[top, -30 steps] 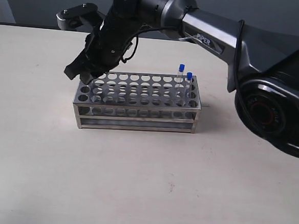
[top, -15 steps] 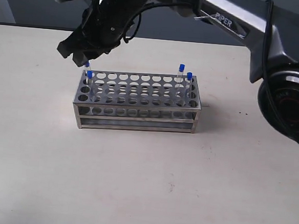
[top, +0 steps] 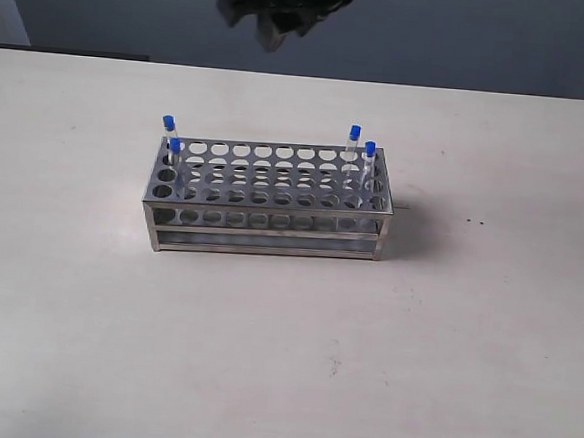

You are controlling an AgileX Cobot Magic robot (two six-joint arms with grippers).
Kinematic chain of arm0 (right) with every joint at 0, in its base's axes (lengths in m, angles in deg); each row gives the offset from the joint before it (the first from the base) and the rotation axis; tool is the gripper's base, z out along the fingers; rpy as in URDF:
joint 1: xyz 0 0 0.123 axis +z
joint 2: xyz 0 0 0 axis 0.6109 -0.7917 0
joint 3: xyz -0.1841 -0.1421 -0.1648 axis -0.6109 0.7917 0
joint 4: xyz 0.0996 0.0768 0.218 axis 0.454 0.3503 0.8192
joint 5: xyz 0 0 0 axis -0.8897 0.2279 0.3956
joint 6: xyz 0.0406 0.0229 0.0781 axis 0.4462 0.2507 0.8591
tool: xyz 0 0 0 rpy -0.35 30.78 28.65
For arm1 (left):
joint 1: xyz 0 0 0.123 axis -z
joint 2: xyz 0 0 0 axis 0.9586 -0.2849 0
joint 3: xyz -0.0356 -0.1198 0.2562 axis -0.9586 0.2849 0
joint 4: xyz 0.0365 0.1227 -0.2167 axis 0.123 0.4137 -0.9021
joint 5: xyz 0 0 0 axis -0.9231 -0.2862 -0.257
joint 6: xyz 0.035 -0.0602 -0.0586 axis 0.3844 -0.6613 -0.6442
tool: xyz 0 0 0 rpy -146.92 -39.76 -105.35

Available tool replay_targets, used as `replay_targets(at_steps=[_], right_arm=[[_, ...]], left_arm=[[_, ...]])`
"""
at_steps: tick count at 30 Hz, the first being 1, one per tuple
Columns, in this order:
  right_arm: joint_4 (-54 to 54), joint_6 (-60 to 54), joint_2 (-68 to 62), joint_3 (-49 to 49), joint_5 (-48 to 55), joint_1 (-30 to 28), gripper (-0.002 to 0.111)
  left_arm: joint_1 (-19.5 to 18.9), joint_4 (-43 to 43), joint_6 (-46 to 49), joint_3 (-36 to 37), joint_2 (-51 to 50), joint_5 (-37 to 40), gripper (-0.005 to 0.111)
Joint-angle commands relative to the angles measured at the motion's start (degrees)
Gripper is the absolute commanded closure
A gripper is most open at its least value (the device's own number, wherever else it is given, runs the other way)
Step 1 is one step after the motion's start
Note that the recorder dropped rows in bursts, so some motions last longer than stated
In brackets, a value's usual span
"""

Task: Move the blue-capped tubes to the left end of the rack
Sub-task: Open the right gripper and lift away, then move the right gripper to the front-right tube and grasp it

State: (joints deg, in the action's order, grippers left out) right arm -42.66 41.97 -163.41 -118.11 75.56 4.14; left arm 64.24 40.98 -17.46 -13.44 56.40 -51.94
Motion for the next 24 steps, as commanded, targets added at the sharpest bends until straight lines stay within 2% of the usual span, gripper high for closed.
replay_targets(at_steps=[1, 6, 12, 15, 24], right_arm=[[-0.49, 0.25, 4.48, 7.04, 0.57, -5.29, 0.068], [0.05, 0.25, 10.21, 19.22, 0.57, -8.05, 0.068], [2.57, -0.06, 13.73, 31.13, -9.00, -8.05, 0.068], [2.72, -0.22, 13.73, 34.14, -13.88, -8.05, 0.068], [2.43, -0.22, 12.87, 35.70, -17.44, -8.05, 0.068]], left_arm=[[0.27, -0.31, -0.10, 0.22, -0.19, -0.95, 0.106], [0.27, -0.31, -0.10, 0.22, -0.19, -0.72, 0.106], [0.27, -0.31, -0.10, 0.22, -0.19, -0.72, 0.106], [0.27, -0.31, -0.10, 0.22, -0.19, -0.72, 0.106], [0.27, -0.31, -0.10, 0.22, -0.19, -0.72, 0.106]])
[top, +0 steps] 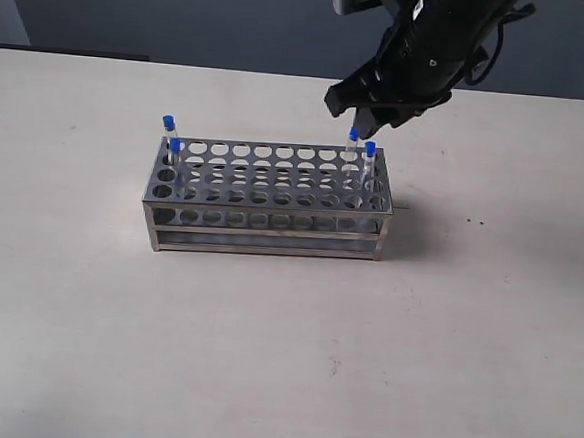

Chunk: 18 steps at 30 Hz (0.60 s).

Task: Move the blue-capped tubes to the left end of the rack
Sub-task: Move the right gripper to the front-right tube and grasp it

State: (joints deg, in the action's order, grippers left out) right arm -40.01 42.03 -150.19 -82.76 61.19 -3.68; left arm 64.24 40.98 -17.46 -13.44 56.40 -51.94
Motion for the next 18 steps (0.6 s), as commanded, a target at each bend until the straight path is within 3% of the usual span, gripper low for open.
replay_targets(at_steps=[1, 18], right_arm=[[-0.22, -0.28, -0.67, 0.36, -3.44, -0.24, 0.068], [-0.70, -0.18, -6.40, 0.36, -5.82, -0.24, 0.068]], left_arm=[[0.27, -0.31, -0.10, 0.22, -0.19, -0.72, 0.106], [0.27, -0.31, -0.10, 0.22, -0.19, -0.72, 0.106]])
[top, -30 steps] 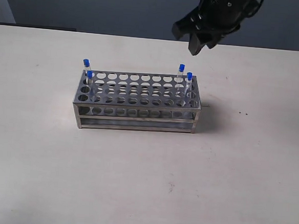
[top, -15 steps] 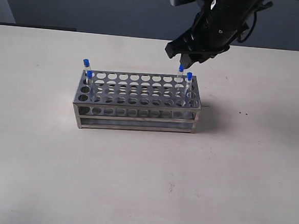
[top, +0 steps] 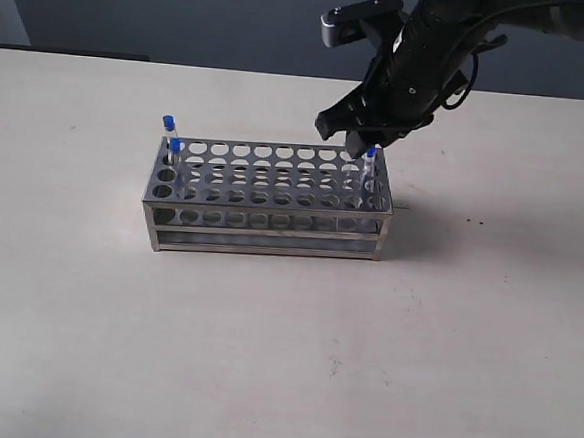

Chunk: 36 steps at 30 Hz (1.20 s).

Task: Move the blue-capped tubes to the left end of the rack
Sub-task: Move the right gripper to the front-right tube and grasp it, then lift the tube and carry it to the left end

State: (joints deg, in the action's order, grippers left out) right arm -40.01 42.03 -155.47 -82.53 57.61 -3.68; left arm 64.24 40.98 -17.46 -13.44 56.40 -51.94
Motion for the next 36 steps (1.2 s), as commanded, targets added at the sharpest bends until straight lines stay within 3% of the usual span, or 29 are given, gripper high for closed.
replay_targets(at_steps=[1, 5, 10, 30, 34, 36], right_arm=[[-0.70, -0.18, -1.41, 0.12, -2.26, -0.24, 0.068], [-1.22, -0.18, -2.25, 0.12, -2.26, -0.24, 0.081], [-3.95, 1.47, -2.34, 0.12, -2.92, -0.24, 0.109], [-2.38, 2.19, 11.46, 0.12, -1.88, -0.24, 0.109], [2.72, -0.53, 13.42, -0.03, -2.04, 0.11, 0.109], [9.69, -7.48, 13.26, -1.17, -2.73, 2.03, 0.109]], left_arm=[[0.27, -0.31, -0.10, 0.22, -0.19, -0.72, 0.106], [0.27, -0.31, -0.10, 0.22, -0.19, -0.72, 0.106], [0.27, -0.31, -0.10, 0.22, -0.19, -0.72, 0.106], [0.27, -0.31, -0.10, 0.22, -0.19, -0.62, 0.106], [0.27, -0.31, -0.10, 0.22, -0.19, -0.62, 0.106], [0.27, -0.31, -0.10, 0.22, -0.19, -0.62, 0.106]])
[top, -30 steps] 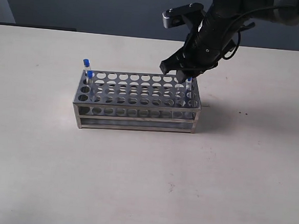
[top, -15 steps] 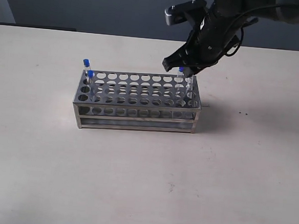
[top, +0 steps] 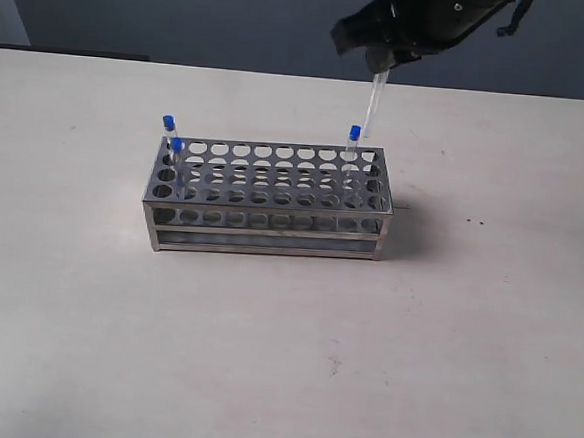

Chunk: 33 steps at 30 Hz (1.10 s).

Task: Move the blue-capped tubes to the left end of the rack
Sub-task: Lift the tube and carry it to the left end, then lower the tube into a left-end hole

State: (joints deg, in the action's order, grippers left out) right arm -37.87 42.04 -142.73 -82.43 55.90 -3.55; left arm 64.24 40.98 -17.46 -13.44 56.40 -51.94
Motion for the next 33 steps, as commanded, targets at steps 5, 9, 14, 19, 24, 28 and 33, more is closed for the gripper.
replay_targets(at_steps=[5, 9, 14, 19, 24, 28, 33], right_arm=[[12.56, -10.51, -7.91, -11.57, -2.25, 11.95, 0.109], [9.71, -9.50, -16.83, -21.75, -0.11, 17.76, 0.109], [6.12, -5.64, -24.58, -30.03, 4.27, 18.03, 0.109], [5.39, -5.55, -26.56, -30.71, 5.13, 18.03, 0.109], [5.12, -5.55, -29.87, -30.71, 6.10, 18.03, 0.109], [5.01, -5.55, -31.41, -30.71, 5.85, 18.03, 0.109], [5.42, -6.19, -31.96, -30.71, 5.84, 18.03, 0.085]], left_arm=[[0.27, -0.31, -0.10, 0.22, -0.19, -0.62, 0.106], [0.27, -0.31, -0.10, 0.22, -0.19, -0.62, 0.106], [0.27, -0.31, -0.10, 0.22, -0.19, -0.62, 0.106], [0.27, -0.31, -0.10, 0.22, -0.19, -0.62, 0.106], [0.27, -0.31, -0.10, 0.22, -0.19, -0.62, 0.106], [0.27, -0.31, -0.10, 0.22, -0.19, -0.62, 0.106], [0.27, -0.31, -0.10, 0.22, -0.19, -0.62, 0.106]])
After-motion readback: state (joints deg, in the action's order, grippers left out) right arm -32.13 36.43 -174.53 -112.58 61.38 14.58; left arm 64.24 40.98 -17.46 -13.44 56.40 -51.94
